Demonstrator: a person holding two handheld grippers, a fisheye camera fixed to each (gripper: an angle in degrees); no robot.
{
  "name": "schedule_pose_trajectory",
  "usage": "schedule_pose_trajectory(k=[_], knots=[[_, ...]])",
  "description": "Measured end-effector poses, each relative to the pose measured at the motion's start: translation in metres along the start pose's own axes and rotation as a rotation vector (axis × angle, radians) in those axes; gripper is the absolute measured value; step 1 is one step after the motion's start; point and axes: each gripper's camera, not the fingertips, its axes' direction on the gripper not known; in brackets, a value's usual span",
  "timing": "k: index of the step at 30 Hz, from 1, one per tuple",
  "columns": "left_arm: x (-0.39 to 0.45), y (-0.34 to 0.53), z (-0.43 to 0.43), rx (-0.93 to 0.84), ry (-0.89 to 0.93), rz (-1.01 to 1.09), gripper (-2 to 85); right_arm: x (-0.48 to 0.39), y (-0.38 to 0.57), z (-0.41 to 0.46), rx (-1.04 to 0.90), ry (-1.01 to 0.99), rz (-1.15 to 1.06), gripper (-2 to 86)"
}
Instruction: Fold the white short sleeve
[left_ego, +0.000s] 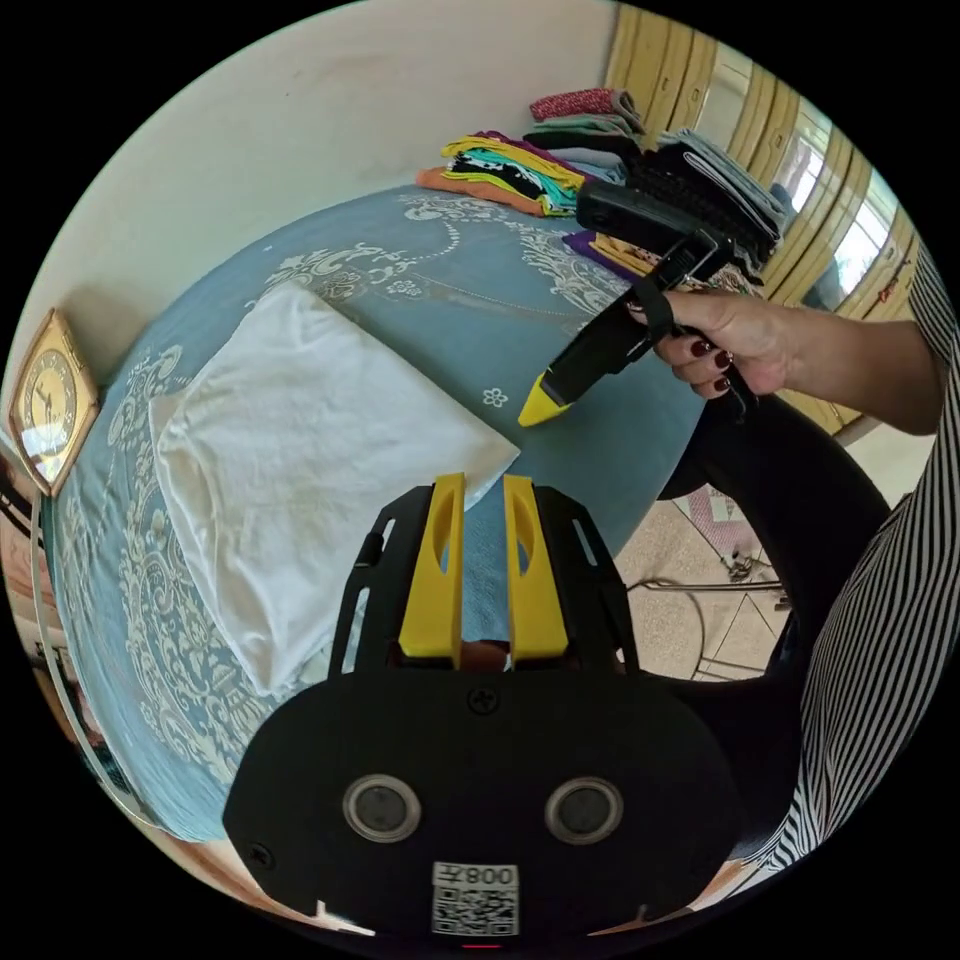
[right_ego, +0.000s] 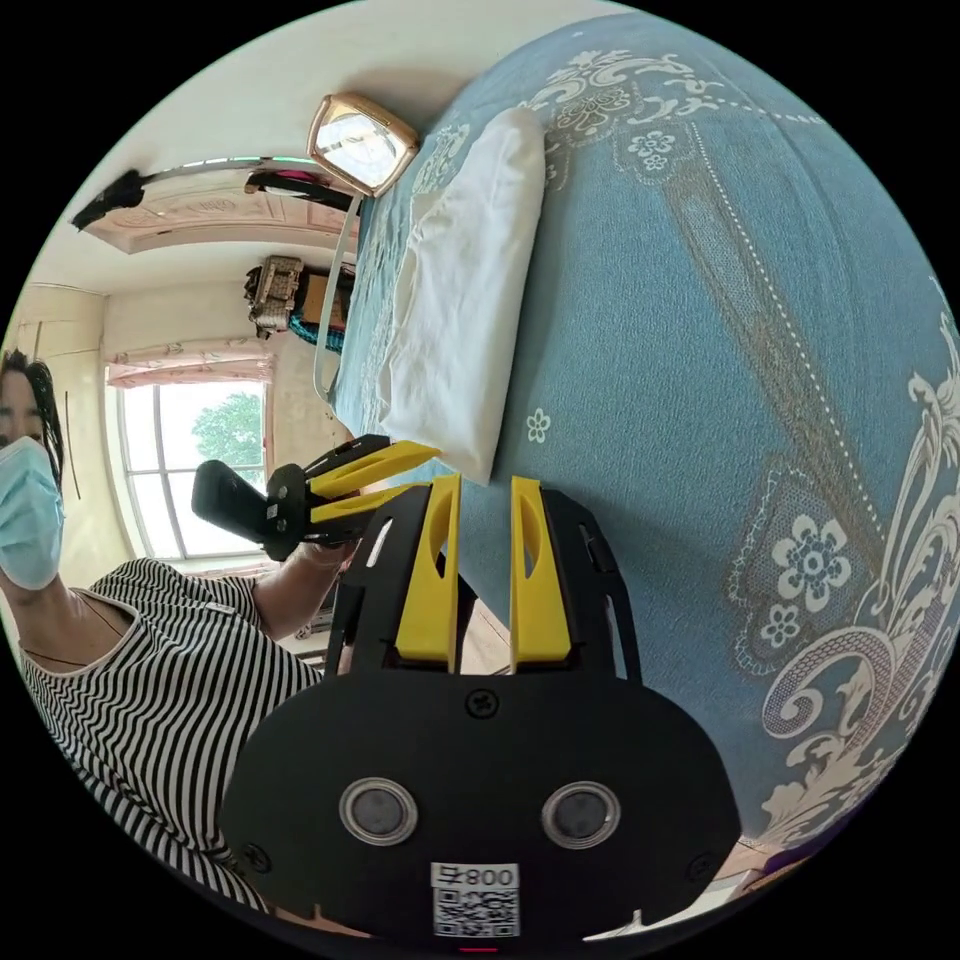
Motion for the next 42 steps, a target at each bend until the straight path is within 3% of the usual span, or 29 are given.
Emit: schedule_pose_trajectory(k=[13, 25, 31, 34, 39, 42], knots=[[0.01, 0.011, 0.013, -0.006, -0.038, -0.003, 2.0, 0.036, -0.039, -0.012, -0.028, -0.162, 0.081, 7.5], [-0.054, 0.069, 0.002, 0.063, 0.071, -0.167, 1.7, 0.036, -0.062, -0.01, -0.07, -0.166, 0.078, 3.9], [-0.118, 0.143, -0.016, 0.083, 0.171, -0.415, 2.5, 0.03, -0.06, -0.019, -0.044, -0.247, 0.068, 2.5], [-0.16, 0.195, -0.015, 0.112, 0.315, -0.63, 3.8, 0.023, -0.06, -0.026, -0.033, -0.286, 0.051, 2.2], [-0.232, 0.297, 0.001, 0.361, 0.707, -1.075, 6.8, 0.007, -0.059, -0.036, -0.013, -0.33, 0.015, 1.8], [-0.256, 0.334, 0.004, 0.463, 0.779, -1.19, 7.8, -0.004, -0.06, -0.04, -0.015, -0.324, -0.009, 1.7]])
